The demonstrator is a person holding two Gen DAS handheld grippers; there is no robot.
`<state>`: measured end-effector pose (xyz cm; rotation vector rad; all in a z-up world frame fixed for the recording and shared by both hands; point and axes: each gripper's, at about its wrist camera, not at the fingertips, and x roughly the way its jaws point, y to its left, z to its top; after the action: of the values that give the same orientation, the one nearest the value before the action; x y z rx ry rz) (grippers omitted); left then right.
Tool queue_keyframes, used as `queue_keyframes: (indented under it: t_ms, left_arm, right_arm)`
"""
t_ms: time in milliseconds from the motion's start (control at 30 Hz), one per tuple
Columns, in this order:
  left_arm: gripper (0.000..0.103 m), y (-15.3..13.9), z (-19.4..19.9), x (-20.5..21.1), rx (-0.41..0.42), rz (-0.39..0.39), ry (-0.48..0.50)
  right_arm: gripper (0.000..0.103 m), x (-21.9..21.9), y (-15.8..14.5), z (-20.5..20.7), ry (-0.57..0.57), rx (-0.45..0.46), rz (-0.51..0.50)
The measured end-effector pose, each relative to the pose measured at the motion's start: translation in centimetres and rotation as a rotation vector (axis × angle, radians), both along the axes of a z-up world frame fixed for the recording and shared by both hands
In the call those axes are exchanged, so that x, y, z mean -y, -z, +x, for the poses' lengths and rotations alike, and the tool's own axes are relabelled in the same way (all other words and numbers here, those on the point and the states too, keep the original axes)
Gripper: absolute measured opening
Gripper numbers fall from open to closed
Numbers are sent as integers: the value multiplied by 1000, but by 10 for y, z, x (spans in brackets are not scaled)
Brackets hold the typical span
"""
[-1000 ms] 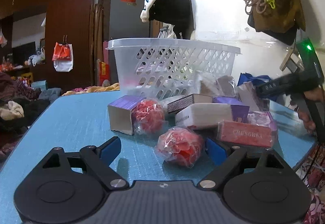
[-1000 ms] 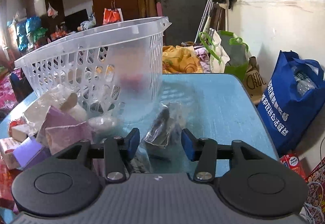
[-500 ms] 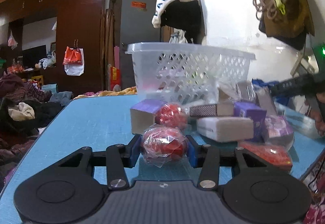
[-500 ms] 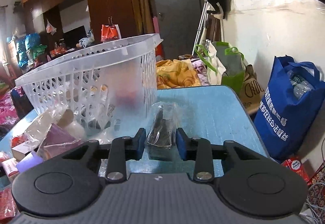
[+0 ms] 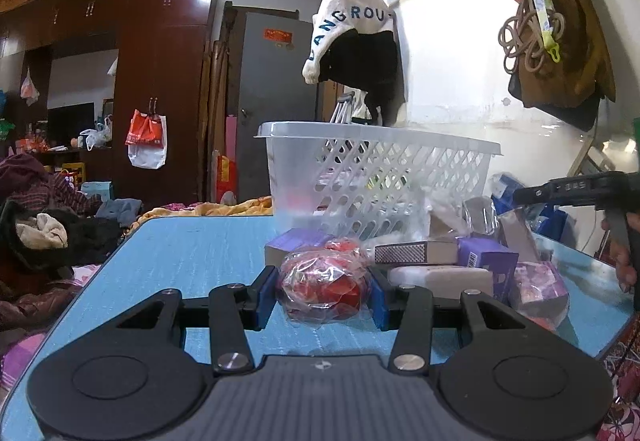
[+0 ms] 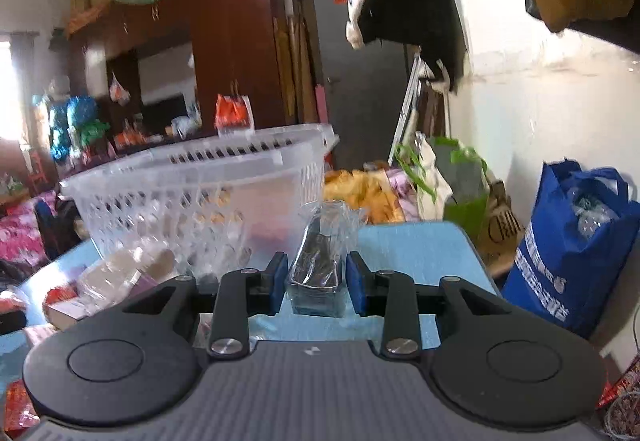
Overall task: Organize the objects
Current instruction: 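Drop the red ball and dark bagged item into the white basket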
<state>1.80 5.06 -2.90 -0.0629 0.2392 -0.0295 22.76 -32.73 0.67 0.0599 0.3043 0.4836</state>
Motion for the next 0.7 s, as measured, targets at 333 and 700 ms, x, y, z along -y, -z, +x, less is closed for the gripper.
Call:
queue_keyframes:
  t_ms: [333, 700]
  left_arm:
    - [50, -21, -11, -1, 74, -23, 7]
    - [50, -115, 50, 14, 155, -48, 88]
  right_arm:
    - [35, 2, -17, -68, -158, 130, 53]
    - [36, -66, -86, -14, -168, 248, -41]
